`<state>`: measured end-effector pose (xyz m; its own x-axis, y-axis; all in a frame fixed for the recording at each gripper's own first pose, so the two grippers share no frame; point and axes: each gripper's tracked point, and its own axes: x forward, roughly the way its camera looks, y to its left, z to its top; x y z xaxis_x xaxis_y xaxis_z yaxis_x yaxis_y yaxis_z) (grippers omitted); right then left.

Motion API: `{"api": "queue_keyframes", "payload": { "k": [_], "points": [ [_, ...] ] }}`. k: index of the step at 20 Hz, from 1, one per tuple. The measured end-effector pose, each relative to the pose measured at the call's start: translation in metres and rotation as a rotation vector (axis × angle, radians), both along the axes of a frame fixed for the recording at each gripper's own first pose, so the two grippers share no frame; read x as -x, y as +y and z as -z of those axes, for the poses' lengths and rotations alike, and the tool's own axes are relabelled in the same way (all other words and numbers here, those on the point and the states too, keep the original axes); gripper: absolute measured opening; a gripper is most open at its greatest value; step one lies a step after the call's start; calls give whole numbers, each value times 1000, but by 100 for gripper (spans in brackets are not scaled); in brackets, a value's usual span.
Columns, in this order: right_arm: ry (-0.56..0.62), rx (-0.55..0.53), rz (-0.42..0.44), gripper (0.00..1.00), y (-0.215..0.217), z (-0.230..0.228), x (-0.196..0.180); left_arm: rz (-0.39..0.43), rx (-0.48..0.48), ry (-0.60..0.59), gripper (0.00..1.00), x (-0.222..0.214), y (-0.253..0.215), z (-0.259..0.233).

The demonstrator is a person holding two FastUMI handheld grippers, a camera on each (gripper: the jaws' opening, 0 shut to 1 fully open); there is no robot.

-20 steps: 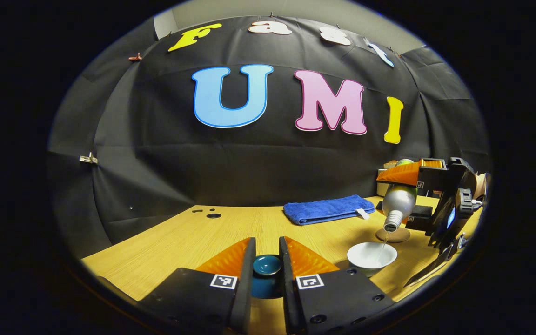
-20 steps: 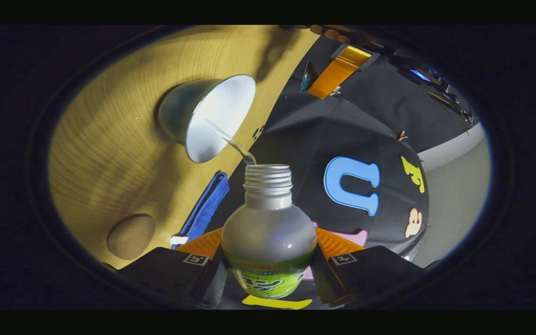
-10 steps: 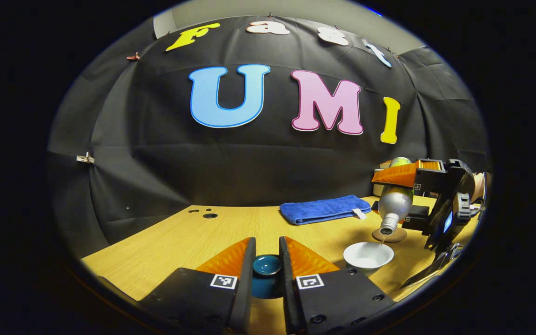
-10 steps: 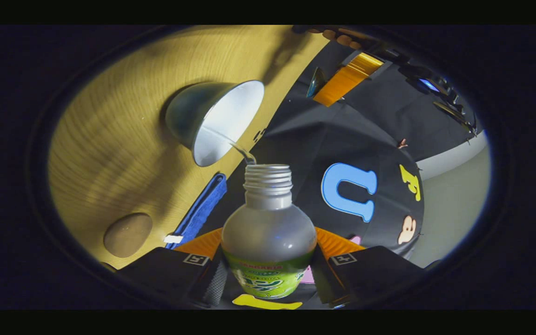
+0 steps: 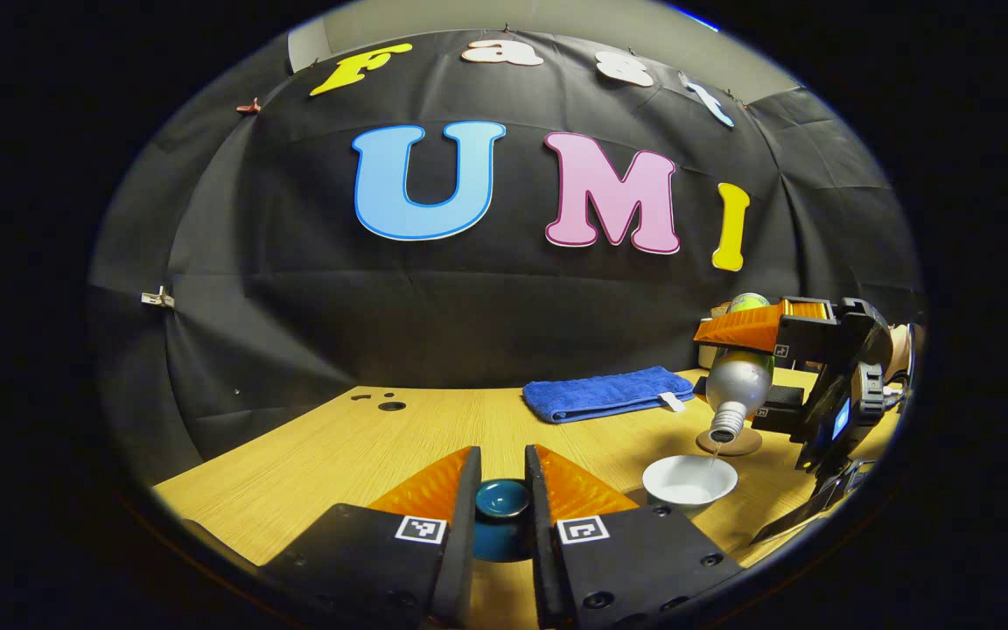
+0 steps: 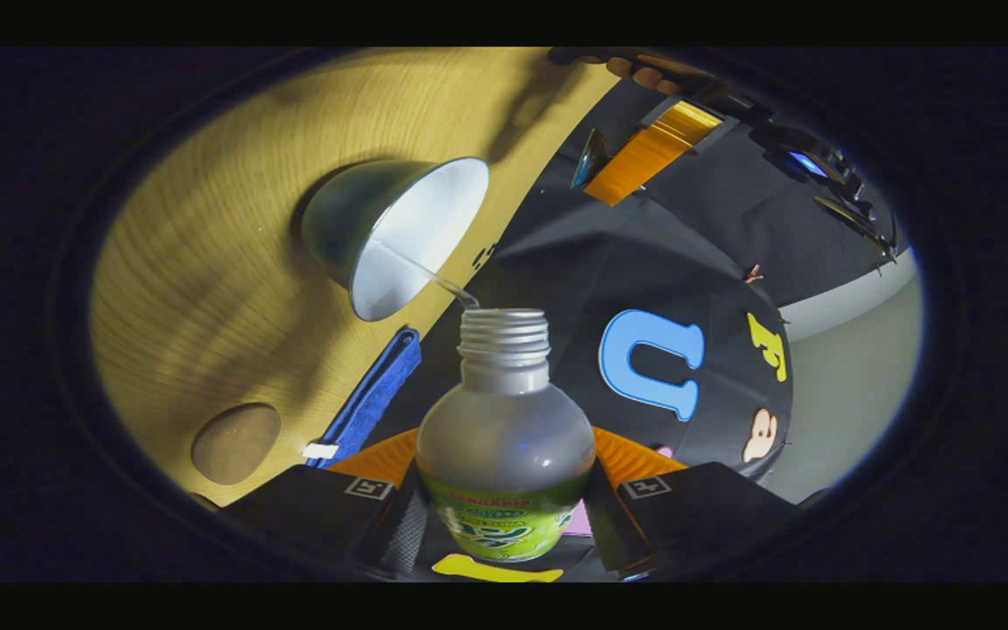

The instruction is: Open the teacup lid with one hand, grasp the water bottle and pour water into the teacup with the other hand; after pouring, place the water bottle on the coaster and then close the teacup lid.

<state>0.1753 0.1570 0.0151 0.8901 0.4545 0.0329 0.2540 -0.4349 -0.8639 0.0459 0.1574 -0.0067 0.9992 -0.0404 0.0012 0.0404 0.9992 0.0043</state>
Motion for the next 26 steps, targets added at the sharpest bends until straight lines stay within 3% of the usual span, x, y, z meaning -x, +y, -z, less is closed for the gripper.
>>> {"api": "queue_keyframes", "payload": {
  "k": [26],
  "points": [
    [-28, -10, -21, 78, 8, -11, 4, 2, -1, 1, 34, 0, 0, 0]
  ]
}}
